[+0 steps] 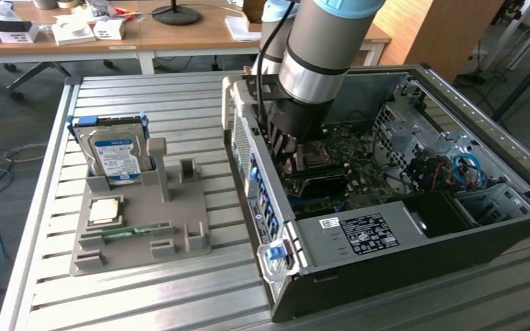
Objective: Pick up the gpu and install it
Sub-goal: 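Press down on the gpu until it lock into place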
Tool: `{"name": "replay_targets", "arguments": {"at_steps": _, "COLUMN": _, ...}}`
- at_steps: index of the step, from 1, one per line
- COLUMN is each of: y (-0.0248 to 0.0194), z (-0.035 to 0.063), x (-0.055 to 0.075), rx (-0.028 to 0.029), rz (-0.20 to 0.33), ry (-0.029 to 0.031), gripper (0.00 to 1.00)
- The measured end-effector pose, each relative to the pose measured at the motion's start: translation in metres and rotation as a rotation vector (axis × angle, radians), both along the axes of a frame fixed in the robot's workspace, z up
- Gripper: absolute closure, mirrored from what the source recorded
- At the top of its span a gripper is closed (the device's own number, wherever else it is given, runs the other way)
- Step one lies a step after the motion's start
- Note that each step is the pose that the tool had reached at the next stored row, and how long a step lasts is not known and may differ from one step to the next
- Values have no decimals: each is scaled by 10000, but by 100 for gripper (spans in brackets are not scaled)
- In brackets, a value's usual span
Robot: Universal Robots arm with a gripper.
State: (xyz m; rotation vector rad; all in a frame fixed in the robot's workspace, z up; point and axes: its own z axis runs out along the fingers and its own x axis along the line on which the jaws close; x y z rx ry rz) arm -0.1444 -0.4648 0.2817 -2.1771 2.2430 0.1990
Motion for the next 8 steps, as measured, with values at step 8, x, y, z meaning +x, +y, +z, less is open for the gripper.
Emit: {"name": "replay_targets", "arguments": {"at_steps": 8, "y": 0, "z": 0, "x": -6, "rx": 15, "rz": 1, "ry": -10, "gripper": 89}}
